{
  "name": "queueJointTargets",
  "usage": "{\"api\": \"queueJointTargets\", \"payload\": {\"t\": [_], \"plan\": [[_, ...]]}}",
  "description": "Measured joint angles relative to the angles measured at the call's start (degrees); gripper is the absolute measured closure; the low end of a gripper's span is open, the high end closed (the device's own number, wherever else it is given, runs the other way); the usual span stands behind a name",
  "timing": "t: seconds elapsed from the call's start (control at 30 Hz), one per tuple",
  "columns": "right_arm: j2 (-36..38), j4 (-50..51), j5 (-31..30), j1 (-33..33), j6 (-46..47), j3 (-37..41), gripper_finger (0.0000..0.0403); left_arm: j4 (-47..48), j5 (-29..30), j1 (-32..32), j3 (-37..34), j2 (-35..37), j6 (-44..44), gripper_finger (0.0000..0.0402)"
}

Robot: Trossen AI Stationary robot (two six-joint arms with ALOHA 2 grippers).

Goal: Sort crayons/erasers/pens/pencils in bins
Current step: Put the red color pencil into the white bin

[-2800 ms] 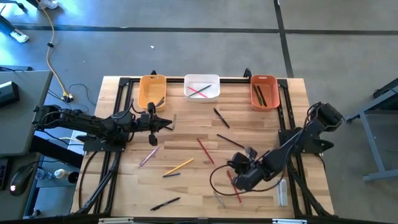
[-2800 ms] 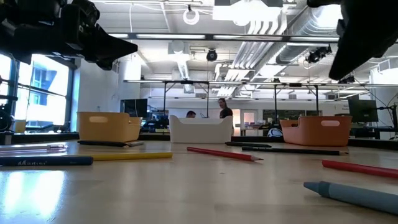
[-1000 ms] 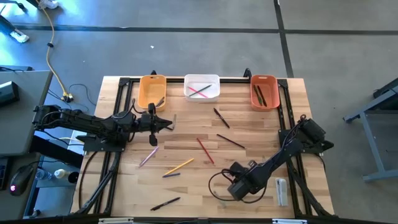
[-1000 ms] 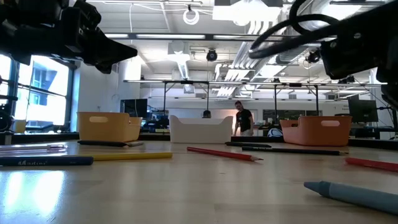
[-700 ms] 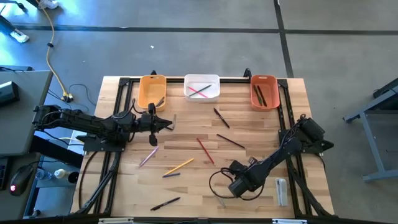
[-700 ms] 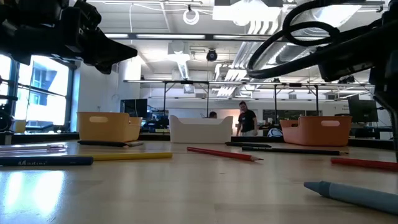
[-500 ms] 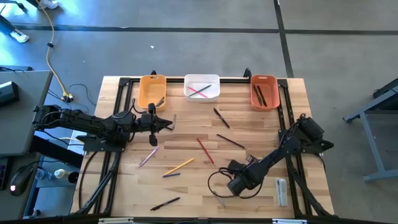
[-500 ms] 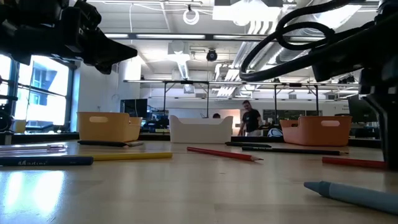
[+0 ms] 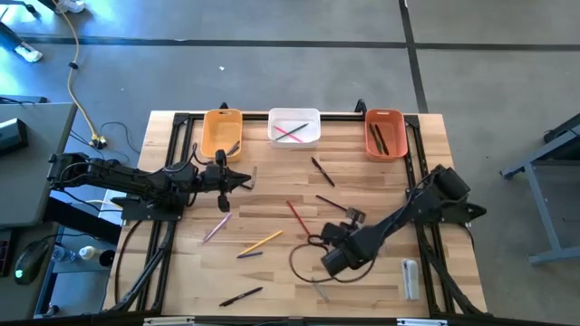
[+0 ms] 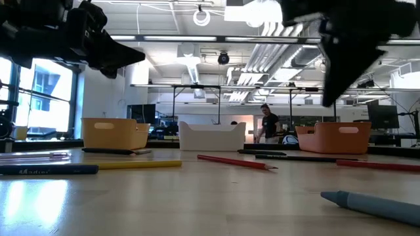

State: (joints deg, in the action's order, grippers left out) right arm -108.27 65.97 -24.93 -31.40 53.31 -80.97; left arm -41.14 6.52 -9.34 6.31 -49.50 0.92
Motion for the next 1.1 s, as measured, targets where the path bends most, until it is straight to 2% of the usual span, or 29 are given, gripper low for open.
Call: {"api": "queueJointTargets", "payload": {"t": [0.07,0.17,0.37,0.47,0.57,0.77,0.9,1.0,1.1], "plan": [[0.0,1.6,-0.6,1.1,-2.3,-2.2,0.0360,0.2,0.0,0.0,0.0,0.0,-0.3,0.0401],[0.0,2.7,4.0,2.2,-2.3,-2.7,0.0360,1.1,0.0,0.0,0.0,0.0,-0.8,0.0401],[0.0,4.4,11.0,2.2,0.7,5.2,0.0360,1.7,0.0,0.0,0.0,0.0,-0.8,0.0401],[1.5,3.7,11.6,2.3,0.8,9.8,0.0359,2.2,0.0,0.0,0.0,0.0,-0.9,0.0401],[7.3,1.4,11.6,2.3,2.2,15.7,0.0359,2.6,0.0,0.0,0.0,0.0,-1.4,0.0401],[25.8,-15.4,12.7,2.0,10.5,32.3,0.0356,2.5,0.0,0.0,0.0,0.0,-1.4,0.0401],[32.1,-24.2,14.1,2.0,15.8,41.5,0.0320,2.5,0.0,0.0,0.0,0.0,-1.4,0.0401],[32.0,-27.9,14.8,2.0,16.3,45.1,0.0274,2.4,0.0,0.0,0.0,0.0,-1.4,0.0401],[30.5,-28.5,14.6,2.0,16.3,45.5,0.0233,2.4,0.0,0.0,0.0,0.0,-1.4,0.0401]]}}
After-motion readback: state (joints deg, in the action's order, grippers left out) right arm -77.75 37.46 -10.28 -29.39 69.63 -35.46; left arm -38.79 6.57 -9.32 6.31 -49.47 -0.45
